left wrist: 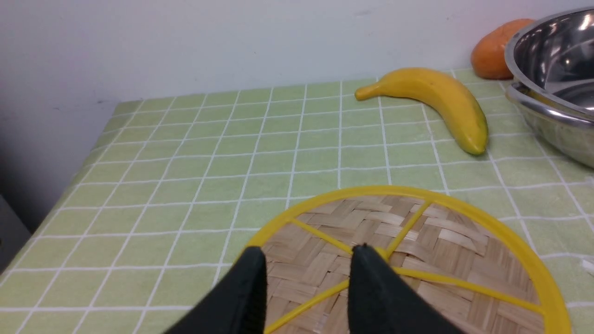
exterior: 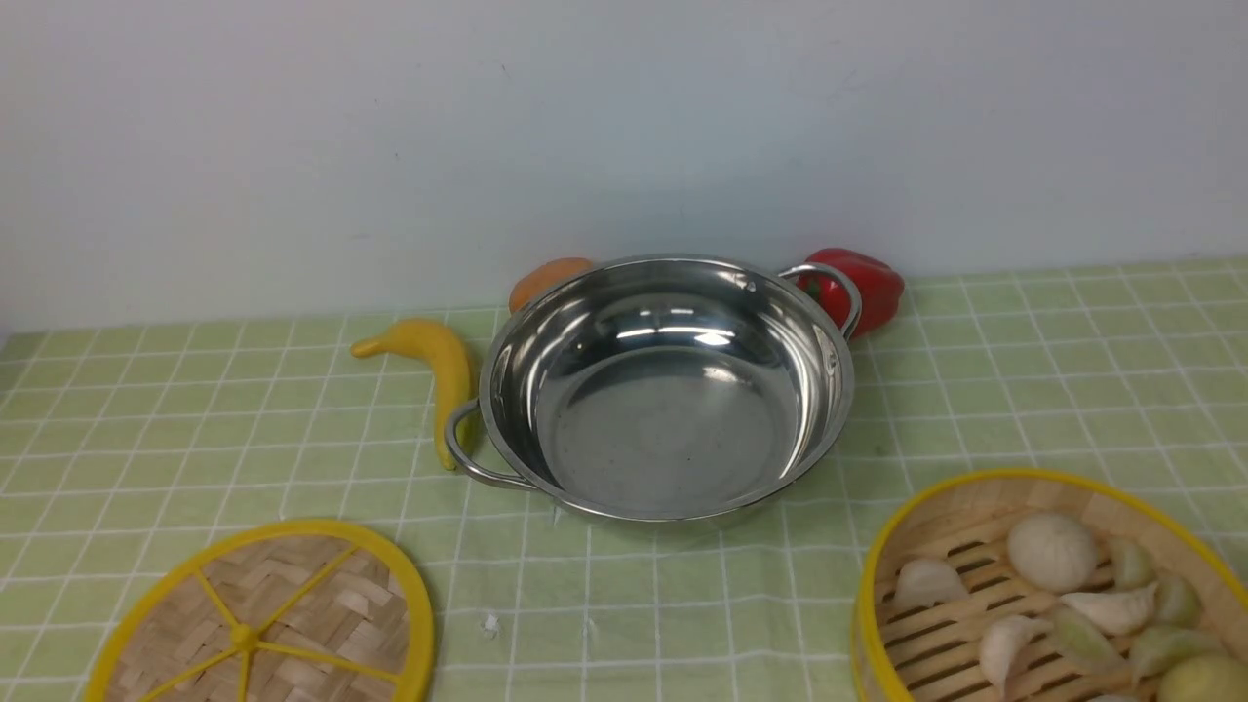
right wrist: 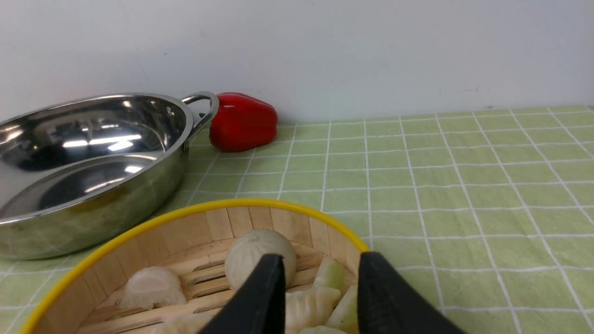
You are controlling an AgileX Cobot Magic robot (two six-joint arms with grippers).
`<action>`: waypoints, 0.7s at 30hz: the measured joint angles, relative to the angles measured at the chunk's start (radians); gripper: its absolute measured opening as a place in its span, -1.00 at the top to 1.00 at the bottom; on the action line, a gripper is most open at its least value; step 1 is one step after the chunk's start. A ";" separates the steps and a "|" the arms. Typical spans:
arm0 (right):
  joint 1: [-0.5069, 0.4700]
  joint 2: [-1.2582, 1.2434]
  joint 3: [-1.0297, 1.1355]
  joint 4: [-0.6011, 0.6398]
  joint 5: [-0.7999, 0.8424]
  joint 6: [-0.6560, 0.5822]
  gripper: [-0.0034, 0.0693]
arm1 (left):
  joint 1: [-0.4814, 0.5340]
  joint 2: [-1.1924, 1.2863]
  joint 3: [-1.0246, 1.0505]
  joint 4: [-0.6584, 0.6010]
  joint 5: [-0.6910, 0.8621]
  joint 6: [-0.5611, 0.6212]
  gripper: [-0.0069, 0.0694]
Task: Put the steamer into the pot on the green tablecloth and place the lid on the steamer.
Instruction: 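Reach for and grasp the rim of the bamboo steamer holding the buns with the right gripper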
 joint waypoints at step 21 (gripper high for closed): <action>0.000 -0.003 -0.310 0.089 -0.109 0.109 0.24 | 0.000 0.000 0.000 0.000 0.000 0.000 0.18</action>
